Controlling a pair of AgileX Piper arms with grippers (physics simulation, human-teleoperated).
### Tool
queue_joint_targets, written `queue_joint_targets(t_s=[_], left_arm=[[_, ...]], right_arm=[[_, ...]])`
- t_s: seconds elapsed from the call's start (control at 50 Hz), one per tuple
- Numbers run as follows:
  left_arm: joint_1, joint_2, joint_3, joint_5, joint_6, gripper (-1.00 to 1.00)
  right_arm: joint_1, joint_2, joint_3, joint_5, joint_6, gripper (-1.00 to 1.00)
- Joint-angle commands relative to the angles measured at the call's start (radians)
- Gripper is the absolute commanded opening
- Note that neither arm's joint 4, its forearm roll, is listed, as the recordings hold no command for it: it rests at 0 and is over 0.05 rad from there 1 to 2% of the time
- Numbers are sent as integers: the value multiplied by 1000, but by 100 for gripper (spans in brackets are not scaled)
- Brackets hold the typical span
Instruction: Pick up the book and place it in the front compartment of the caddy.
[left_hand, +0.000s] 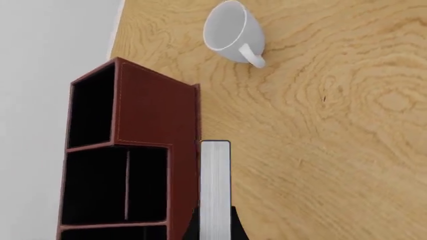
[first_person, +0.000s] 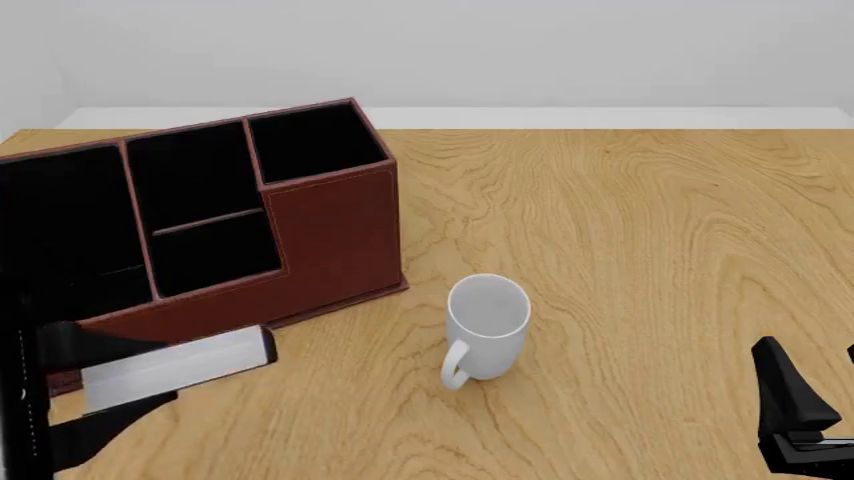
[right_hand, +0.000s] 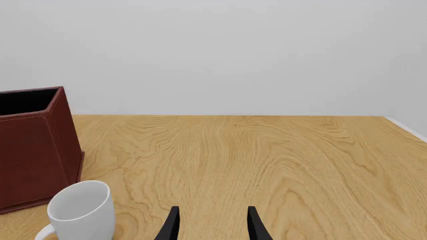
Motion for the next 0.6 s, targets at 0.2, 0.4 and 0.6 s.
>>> queue_joint_targets(t_s=[0.2, 0.4, 0.6], left_arm=[[71, 40, -76, -53, 70, -100], [67, 56, -106, -73, 97, -100], [72, 74, -126, -86, 130, -100]], right_arm=[[0, 0, 0, 0, 0, 100], [0, 0, 0, 0, 0, 100], [0, 0, 0, 0, 0, 100]])
